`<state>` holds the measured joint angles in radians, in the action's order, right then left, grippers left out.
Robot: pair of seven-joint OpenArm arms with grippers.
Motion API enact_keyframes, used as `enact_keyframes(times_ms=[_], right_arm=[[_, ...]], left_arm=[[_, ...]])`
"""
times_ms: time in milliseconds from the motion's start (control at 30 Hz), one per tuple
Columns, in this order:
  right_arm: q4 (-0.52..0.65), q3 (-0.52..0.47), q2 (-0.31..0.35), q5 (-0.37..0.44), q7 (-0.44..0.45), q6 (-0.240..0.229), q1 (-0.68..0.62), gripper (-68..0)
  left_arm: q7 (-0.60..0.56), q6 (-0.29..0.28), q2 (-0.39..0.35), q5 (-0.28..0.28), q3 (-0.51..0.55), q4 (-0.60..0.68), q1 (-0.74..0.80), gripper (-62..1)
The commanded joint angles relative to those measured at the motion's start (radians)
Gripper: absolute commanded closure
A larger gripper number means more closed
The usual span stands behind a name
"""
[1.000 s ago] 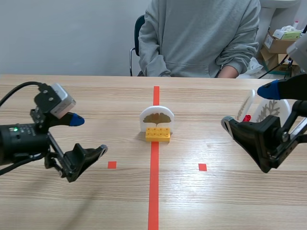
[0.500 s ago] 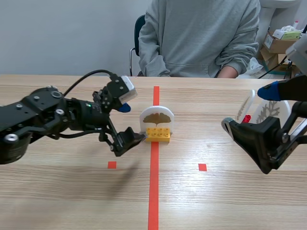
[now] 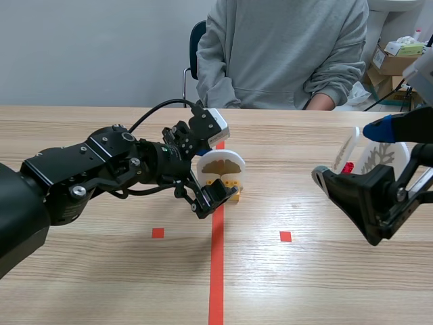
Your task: Do the leaf sorting experiment
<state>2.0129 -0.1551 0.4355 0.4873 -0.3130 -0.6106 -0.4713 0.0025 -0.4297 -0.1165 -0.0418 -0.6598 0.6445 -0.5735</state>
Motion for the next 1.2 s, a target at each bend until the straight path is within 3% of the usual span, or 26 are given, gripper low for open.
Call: enact_keyframes(times_ms=[0, 433, 700, 967, 1167], right_arm=[[-0.005, -0.001, 0.002, 0.011, 0.012, 0.003, 0.014, -56.4], [-0.005, -0.001, 0.002, 0.011, 0.012, 0.003, 0.014, -56.4], [-0.005, -0.001, 0.002, 0.011, 0.012, 0.003, 0.014, -56.4], [-0.005, -0.001, 0.002, 0.011, 0.012, 0.003, 0.014, -56.4], [-0.005, -0.001, 0.002, 0.011, 0.012, 0.003, 0.014, -56.4]], left_arm=[[-0.008, -0.002, 0.016, 0.006, 0.008, 0.021, -0.011, -60.2], [-0.042, -0.002, 0.019, 0.006, 0.008, 0.02, -0.011, -50.6], [-0.059, 0.002, 0.019, 0.006, 0.008, 0.02, -0.011, -30.1], [-0.059, 0.045, 0.019, 0.007, 0.008, 0.02, -0.008, -15.2], [-0.059, 0.046, 0.019, 0.007, 0.008, 0.02, -0.005, -5.6]])
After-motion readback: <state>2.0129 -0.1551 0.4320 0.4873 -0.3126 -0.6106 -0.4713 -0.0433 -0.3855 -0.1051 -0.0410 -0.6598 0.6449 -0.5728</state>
